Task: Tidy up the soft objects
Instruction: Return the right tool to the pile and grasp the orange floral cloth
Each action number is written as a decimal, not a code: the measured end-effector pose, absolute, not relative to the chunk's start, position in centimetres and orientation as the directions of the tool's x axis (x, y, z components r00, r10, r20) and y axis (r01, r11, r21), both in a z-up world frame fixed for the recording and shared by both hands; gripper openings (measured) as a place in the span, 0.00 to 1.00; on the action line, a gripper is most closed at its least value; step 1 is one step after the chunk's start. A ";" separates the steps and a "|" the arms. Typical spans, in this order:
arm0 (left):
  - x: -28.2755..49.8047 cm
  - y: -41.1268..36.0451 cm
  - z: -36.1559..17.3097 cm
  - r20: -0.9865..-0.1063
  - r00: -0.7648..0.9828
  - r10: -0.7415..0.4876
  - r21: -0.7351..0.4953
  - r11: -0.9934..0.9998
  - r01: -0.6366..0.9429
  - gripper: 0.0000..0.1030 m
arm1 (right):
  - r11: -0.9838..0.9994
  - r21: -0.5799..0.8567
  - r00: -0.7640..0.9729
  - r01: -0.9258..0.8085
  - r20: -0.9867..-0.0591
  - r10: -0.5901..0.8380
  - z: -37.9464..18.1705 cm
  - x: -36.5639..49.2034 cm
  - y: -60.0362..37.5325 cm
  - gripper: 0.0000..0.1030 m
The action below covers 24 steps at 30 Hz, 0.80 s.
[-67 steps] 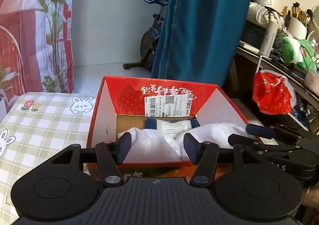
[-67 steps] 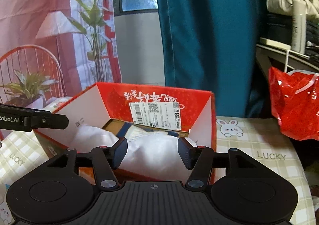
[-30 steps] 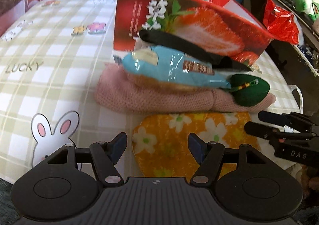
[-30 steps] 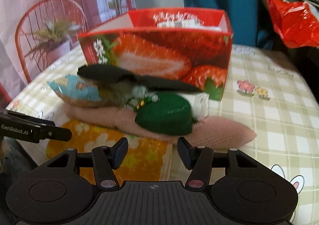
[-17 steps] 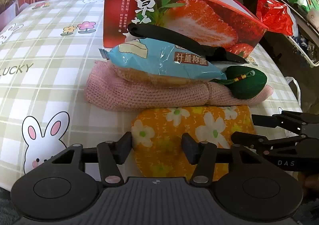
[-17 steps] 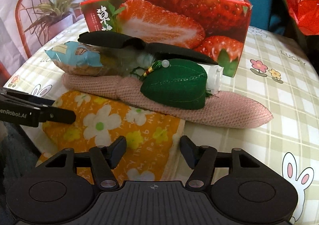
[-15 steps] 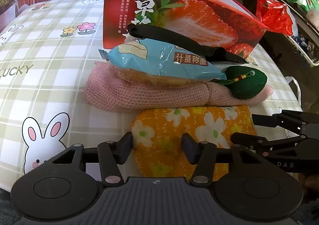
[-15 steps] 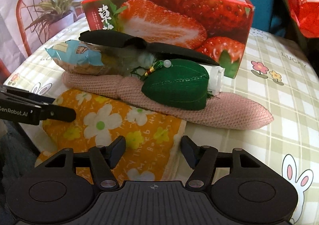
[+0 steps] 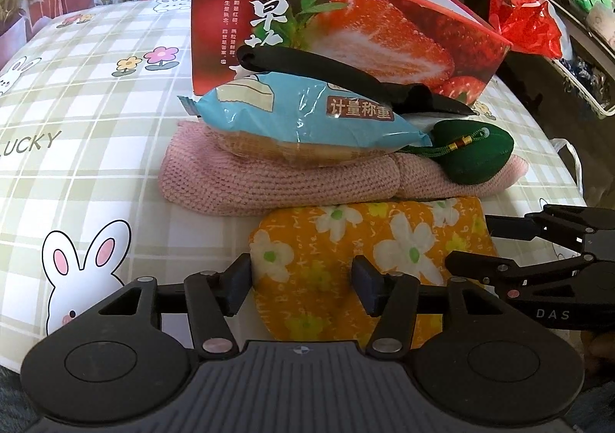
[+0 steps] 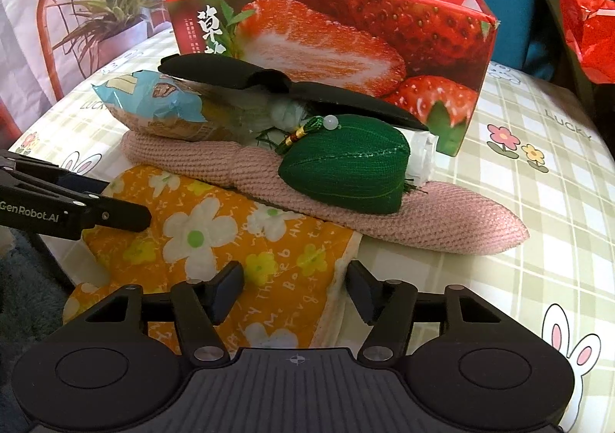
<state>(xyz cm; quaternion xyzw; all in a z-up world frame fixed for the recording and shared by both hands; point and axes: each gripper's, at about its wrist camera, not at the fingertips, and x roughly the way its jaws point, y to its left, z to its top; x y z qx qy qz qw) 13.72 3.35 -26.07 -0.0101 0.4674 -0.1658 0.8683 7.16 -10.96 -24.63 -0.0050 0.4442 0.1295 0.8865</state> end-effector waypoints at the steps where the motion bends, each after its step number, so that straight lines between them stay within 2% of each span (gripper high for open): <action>1: 13.7 3.3 -26.1 -0.809 0.508 -0.296 -0.169 0.945 0.281 0.57 | 0.966 0.108 0.571 -0.237 -0.789 0.228 -24.6 7.2 -11.0 0.52; 10: 13.9 3.4 -26.2 -0.807 0.506 -0.303 -0.174 0.942 0.286 0.58 | 0.950 0.128 0.560 -0.284 -0.782 0.273 -24.5 7.1 -10.4 0.33; 19: 13.9 3.4 -26.2 -0.808 0.506 -0.302 -0.170 0.942 0.290 0.57 | 0.948 0.136 0.560 -0.288 -0.779 0.281 -24.6 7.1 -10.4 0.32; 21: 13.9 3.5 -26.2 -0.808 0.509 -0.297 -0.168 0.944 0.283 0.54 | 0.948 0.136 0.560 -0.287 -0.779 0.281 -24.6 7.1 -10.4 0.29; 22: 13.8 3.5 -26.1 -0.809 0.511 -0.290 -0.166 0.947 0.275 0.50 | 0.945 0.146 0.556 -0.292 -0.778 0.292 -24.6 7.1 -10.4 0.24; 24: 13.8 3.7 -26.1 -0.808 0.513 -0.291 -0.173 0.948 0.266 0.41 | 0.942 0.149 0.552 -0.302 -0.778 0.300 -24.5 7.1 -10.3 0.21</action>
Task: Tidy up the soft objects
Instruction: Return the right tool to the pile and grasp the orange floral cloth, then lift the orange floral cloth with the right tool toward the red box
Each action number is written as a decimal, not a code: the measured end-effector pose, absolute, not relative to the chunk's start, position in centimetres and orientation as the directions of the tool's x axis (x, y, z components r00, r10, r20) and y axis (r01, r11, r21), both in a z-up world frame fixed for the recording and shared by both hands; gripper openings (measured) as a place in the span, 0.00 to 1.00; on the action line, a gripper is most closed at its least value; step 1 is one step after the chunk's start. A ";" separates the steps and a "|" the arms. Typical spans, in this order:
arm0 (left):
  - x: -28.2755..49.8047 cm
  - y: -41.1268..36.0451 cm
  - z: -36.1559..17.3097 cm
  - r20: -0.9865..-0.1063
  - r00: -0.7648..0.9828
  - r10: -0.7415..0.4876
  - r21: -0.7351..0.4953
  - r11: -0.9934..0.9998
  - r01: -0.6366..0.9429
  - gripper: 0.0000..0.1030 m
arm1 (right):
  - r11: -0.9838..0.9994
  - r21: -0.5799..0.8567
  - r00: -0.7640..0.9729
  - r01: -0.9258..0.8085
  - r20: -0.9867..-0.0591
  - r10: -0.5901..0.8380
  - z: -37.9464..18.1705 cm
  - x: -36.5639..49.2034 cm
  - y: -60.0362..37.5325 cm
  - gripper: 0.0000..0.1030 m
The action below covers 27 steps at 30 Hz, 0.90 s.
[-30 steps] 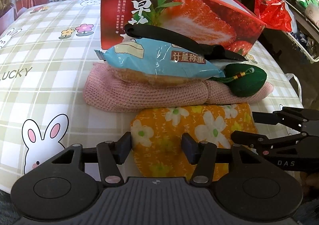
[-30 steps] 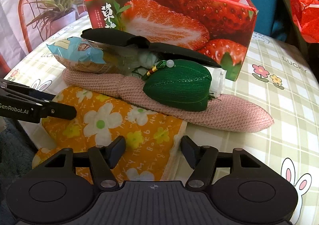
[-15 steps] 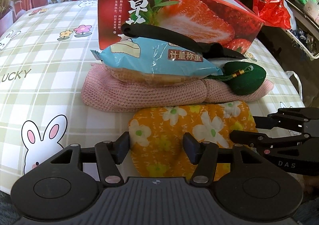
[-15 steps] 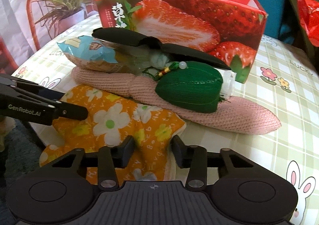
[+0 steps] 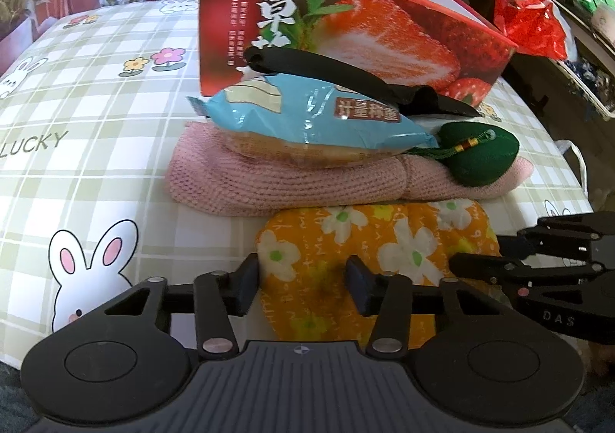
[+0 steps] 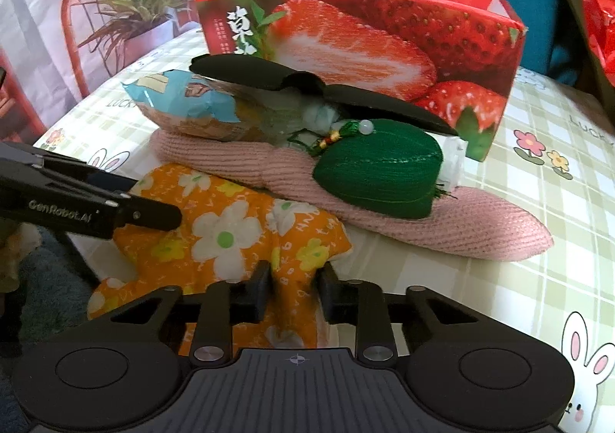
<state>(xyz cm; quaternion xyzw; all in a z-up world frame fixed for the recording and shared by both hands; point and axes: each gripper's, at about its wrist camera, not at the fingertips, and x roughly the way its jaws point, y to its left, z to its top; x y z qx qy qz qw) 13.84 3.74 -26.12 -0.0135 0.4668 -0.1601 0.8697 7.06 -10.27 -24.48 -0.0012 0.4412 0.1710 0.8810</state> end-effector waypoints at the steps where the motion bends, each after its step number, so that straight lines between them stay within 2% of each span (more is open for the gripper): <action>1: 13.9 3.9 -26.1 -0.805 0.509 -0.306 -0.190 0.945 0.267 0.31 | 0.940 0.149 0.550 -0.307 -0.778 0.303 -24.4 7.0 -10.2 0.20; 5: 13.7 3.9 -26.0 -0.796 0.504 -0.335 -0.214 0.935 0.285 0.20 | 0.941 0.152 0.556 -0.303 -0.774 0.304 -24.0 6.9 -10.4 0.17; 8: 13.4 3.6 -25.6 -0.787 0.509 -0.348 -0.214 0.928 0.304 0.15 | 0.942 0.155 0.570 -0.298 -0.763 0.306 -23.5 6.6 -10.6 0.16; 19: 10.9 3.1 -22.7 -0.709 0.578 -0.403 -0.207 0.903 0.376 0.13 | 0.946 0.139 0.628 -0.292 -0.718 0.300 -21.1 5.1 -11.2 0.16; 27: 8.7 2.2 -18.5 -0.563 0.697 -0.444 -0.109 0.876 0.471 0.13 | 0.952 0.137 0.711 -0.274 -0.638 0.296 -18.5 3.9 -12.4 0.16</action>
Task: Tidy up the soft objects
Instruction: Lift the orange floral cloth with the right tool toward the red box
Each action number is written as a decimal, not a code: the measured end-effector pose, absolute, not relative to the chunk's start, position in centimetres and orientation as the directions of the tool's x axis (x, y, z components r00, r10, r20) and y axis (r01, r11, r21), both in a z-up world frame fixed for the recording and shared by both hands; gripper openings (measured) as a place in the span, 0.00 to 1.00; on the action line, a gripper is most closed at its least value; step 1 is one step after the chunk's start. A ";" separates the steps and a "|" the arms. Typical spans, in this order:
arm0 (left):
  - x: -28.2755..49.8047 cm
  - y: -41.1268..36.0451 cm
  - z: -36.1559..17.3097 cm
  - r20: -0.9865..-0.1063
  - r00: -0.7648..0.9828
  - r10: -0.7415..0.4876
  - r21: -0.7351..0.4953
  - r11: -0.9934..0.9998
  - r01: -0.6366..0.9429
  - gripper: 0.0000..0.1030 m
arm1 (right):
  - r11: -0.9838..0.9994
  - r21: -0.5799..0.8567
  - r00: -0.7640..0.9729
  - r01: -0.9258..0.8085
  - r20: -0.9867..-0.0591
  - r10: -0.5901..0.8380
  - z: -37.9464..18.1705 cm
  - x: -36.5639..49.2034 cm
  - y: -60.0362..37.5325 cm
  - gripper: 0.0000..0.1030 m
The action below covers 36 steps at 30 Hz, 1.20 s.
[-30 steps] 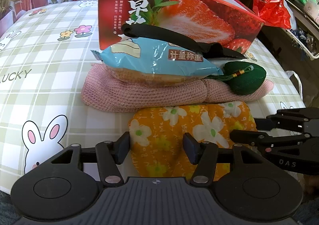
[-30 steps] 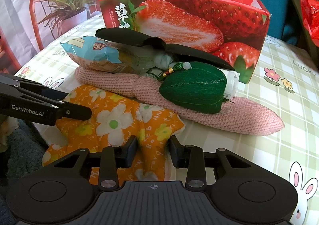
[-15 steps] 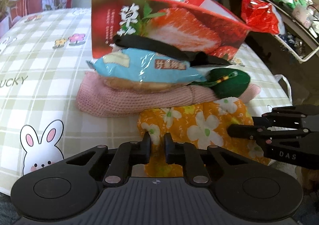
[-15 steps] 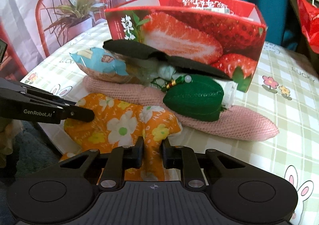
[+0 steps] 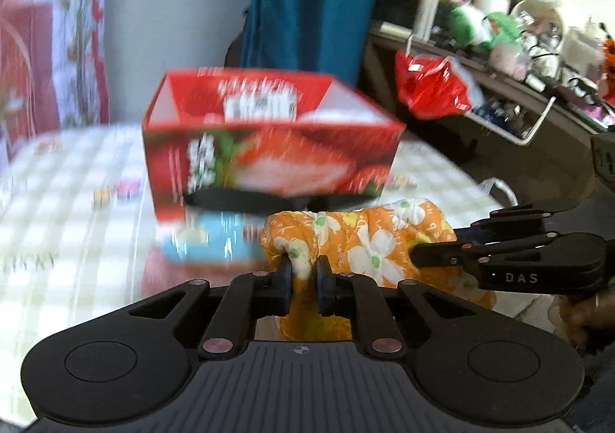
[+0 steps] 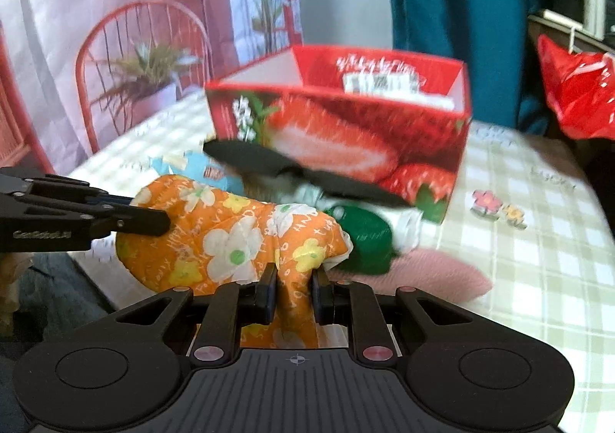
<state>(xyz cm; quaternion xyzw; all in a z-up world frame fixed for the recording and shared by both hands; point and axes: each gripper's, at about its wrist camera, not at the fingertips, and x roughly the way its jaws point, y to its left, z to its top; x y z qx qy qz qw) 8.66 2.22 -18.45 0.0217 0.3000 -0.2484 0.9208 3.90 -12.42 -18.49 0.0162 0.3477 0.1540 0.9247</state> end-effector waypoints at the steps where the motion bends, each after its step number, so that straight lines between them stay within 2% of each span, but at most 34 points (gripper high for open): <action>1: 8.8 1.9 -18.1 -0.551 0.705 -0.447 -0.102 0.874 0.474 0.13 | 0.953 0.137 0.720 -0.272 -0.628 0.296 -18.2 3.8 -12.6 0.16; 10: 11.4 1.1 -14.2 -0.468 0.760 -0.451 -0.055 0.873 0.485 0.13 | 0.953 0.079 0.789 -0.294 -0.543 0.288 -14.3 5.2 -13.5 0.16; 19: 16.5 -0.1 -9.7 -0.389 0.811 -0.437 -0.012 0.883 0.470 0.13 | 0.953 -0.001 0.845 -0.303 -0.463 0.268 -10.3 10.2 -14.2 0.16; 27: 24.0 -1.0 -7.6 -0.376 0.866 -0.328 -0.001 0.935 0.353 0.13 | 0.945 -0.154 0.899 -0.288 -0.383 0.212 -7.5 16.6 -13.6 0.16; 30: 25.8 -1.4 -7.2 -0.347 0.895 -0.282 0.027 0.950 0.310 0.13 | 0.947 -0.176 0.916 -0.269 -0.350 0.195 -7.3 19.3 -12.9 0.15; 33: 26.8 -1.6 -7.8 -0.306 0.913 -0.268 0.006 0.959 0.283 0.13 | 0.940 -0.248 0.942 -0.235 -0.297 0.158 -8.0 21.3 -12.0 0.16; 36: 27.9 -1.5 -9.1 -0.329 0.906 -0.265 -0.011 0.961 0.277 0.13 | 0.931 -0.309 0.962 -0.192 -0.249 0.116 -9.7 22.5 -11.2 0.16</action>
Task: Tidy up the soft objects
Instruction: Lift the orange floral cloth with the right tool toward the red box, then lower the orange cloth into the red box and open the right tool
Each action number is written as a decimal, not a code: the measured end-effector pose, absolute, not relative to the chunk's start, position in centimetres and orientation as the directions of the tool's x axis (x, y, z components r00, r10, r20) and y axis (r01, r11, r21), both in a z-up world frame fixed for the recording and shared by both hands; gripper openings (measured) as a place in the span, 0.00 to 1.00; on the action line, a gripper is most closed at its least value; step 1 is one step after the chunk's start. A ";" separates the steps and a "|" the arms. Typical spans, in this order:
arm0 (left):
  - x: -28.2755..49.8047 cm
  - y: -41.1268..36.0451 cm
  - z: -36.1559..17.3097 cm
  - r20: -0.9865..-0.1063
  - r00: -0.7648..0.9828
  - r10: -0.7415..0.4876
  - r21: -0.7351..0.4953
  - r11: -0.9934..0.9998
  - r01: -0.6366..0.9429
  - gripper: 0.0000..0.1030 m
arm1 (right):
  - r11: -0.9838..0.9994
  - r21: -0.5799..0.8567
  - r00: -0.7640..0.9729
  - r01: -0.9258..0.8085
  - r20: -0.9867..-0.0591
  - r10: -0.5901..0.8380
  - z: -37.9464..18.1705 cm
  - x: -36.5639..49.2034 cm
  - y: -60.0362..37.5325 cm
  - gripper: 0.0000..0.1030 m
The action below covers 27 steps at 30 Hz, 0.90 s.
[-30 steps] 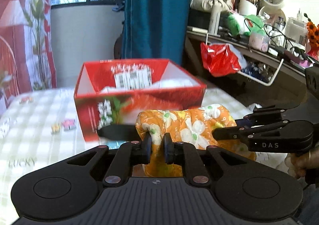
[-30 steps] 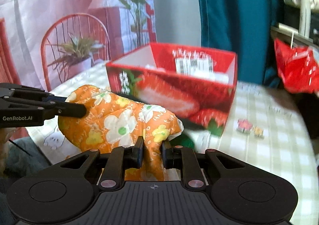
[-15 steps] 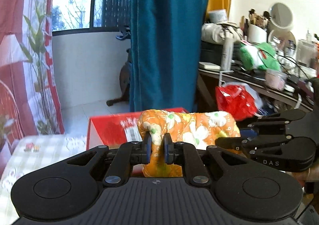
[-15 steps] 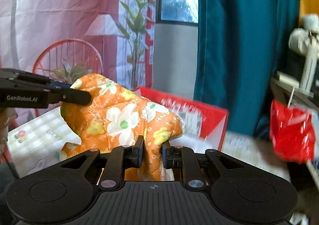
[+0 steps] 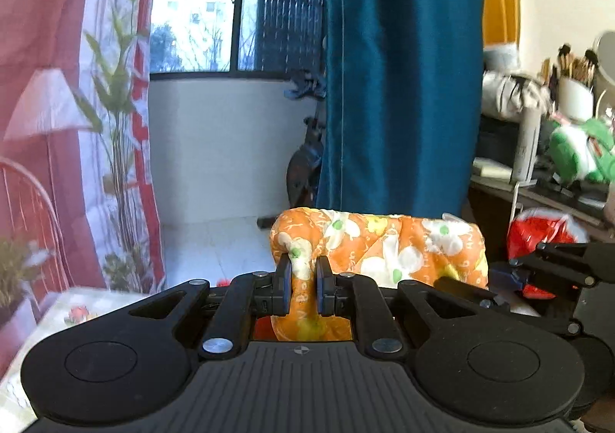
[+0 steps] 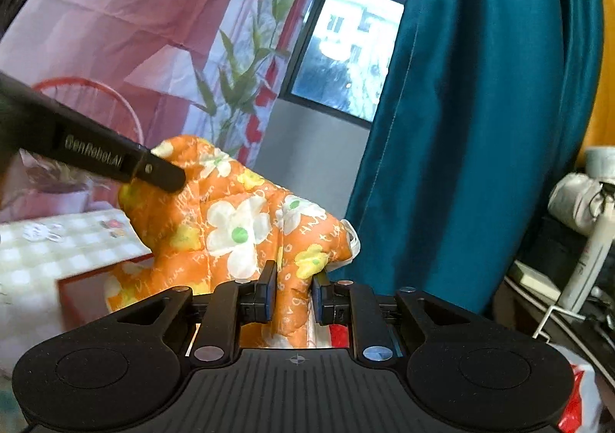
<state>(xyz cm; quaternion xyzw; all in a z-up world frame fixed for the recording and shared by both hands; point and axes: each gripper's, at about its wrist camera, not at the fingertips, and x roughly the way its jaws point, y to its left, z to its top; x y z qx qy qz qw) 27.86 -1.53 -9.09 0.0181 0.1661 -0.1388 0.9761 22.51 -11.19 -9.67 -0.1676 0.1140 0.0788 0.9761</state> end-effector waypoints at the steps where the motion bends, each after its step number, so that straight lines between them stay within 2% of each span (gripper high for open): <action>1: 28.0 -1.6 -9.8 -0.341 0.903 -0.261 -0.008 0.961 0.275 0.13 | 0.929 -0.322 0.963 -0.182 -0.251 0.102 -10.3 22.9 -11.0 0.16; 6: 28.1 -1.2 -12.8 -0.419 0.868 -0.267 -0.044 0.961 0.274 0.13 | 0.921 -0.331 0.943 -0.205 -0.319 0.096 -13.6 23.5 -10.6 0.16; 9: 28.2 -0.6 -14.0 -0.480 0.830 -0.282 -0.119 0.959 0.257 0.13 | 0.925 -0.299 0.922 -0.234 -0.369 0.113 -14.9 23.2 -10.8 0.16; 11: 28.4 -0.5 -14.5 -0.511 0.814 -0.277 -0.120 0.960 0.252 0.13 | 0.936 -0.258 0.907 -0.238 -0.405 0.119 -15.3 23.4 -11.0 0.16; 17: 28.4 -0.1 -14.9 -0.538 0.791 -0.290 -0.119 0.956 0.269 0.14 | 0.956 -0.175 0.871 -0.237 -0.474 0.129 -16.2 23.7 -11.0 0.16; 18: 28.3 -0.2 -14.8 -0.540 0.790 -0.290 -0.109 0.955 0.276 0.16 | 0.958 -0.167 0.867 -0.232 -0.483 0.126 -16.3 23.8 -11.0 0.17; 19: 28.3 -0.2 -14.6 -0.544 0.789 -0.284 -0.097 0.956 0.278 0.26 | 0.961 -0.164 0.865 -0.224 -0.488 0.119 -16.4 24.0 -11.1 0.21; 20: 28.4 -0.2 -14.5 -0.547 0.787 -0.286 -0.095 0.955 0.281 0.42 | 0.964 -0.164 0.865 -0.208 -0.492 0.103 -16.4 24.1 -11.2 0.29; 22: 28.4 -0.1 -14.3 -0.534 0.794 -0.291 -0.106 0.955 0.278 0.60 | 0.971 -0.165 0.868 -0.174 -0.491 0.072 -16.3 24.2 -11.3 0.36; 23: 28.3 0.1 -14.1 -0.525 0.799 -0.292 -0.112 0.955 0.276 0.64 | 0.974 -0.160 0.870 -0.161 -0.489 0.064 -16.2 24.1 -11.6 0.42; 27: 28.4 0.1 -13.8 -0.532 0.792 -0.299 -0.119 0.953 0.279 0.64 | 0.980 -0.152 0.875 -0.128 -0.482 0.039 -16.2 23.8 -12.2 0.55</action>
